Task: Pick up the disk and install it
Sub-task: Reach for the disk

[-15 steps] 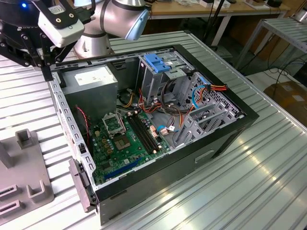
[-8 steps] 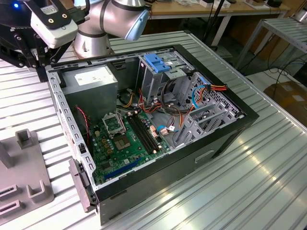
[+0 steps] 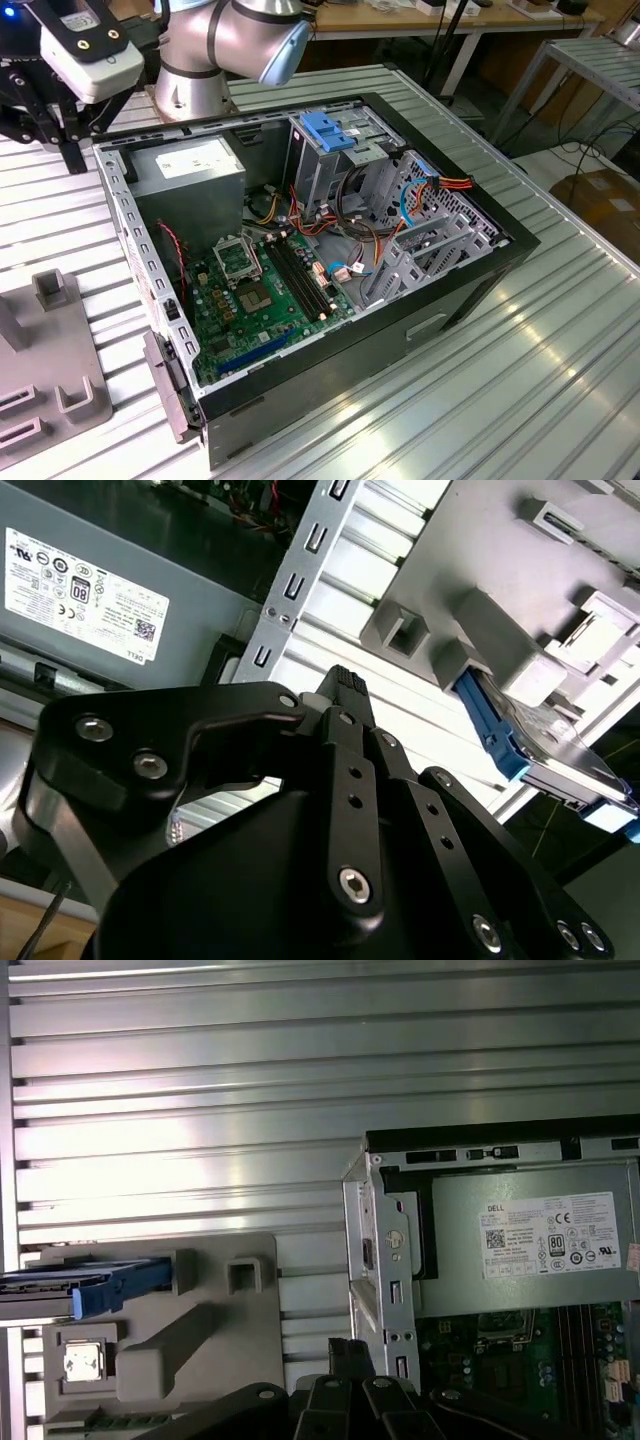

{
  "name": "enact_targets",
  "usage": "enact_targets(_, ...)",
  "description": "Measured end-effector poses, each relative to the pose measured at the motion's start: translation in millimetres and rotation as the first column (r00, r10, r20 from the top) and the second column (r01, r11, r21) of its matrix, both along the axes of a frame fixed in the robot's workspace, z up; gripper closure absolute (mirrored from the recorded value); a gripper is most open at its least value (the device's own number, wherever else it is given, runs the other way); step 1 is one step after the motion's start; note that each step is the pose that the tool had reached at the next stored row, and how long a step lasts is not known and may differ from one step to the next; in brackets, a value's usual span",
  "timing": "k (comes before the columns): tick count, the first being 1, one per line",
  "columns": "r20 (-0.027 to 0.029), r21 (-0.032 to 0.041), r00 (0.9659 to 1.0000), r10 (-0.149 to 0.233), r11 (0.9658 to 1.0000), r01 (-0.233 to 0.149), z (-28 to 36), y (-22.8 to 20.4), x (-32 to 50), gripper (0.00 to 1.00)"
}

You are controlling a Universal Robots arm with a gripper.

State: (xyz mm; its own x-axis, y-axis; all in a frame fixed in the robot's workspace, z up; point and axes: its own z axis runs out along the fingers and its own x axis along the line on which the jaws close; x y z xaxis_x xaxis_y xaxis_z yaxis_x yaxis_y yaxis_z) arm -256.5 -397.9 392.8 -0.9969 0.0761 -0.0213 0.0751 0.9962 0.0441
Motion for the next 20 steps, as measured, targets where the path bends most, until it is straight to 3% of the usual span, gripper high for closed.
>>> enact_targets(4, 0.0001, 0.0001, 1.0000, 0.000, 1.0000, 0.000, -0.1, 3.6, -10.0, 0.90)
enact_targets(8, -0.0001, 0.0000, 1.0000, 0.000, 1.0000, 0.000, -0.2, 11.9, -21.3, 0.90)
enact_targets(11, 0.0001, 0.0001, 1.0000, 0.000, 1.0000, 0.000, -0.5, 16.2, -39.1, 0.90)
enact_targets(14, 0.0000, 0.0000, 1.0000, 0.000, 1.0000, 0.000, -0.5, 17.7, -53.1, 0.90)
enact_targets(18, 0.0000, 0.0001, 1.0000, 0.000, 1.0000, 0.000, -0.7, 19.4, -80.4, 0.90)
enact_targets(20, 0.0000, 0.0000, 1.0000, 0.000, 1.0000, 0.000, -0.7, 19.8, -88.5, 0.90)
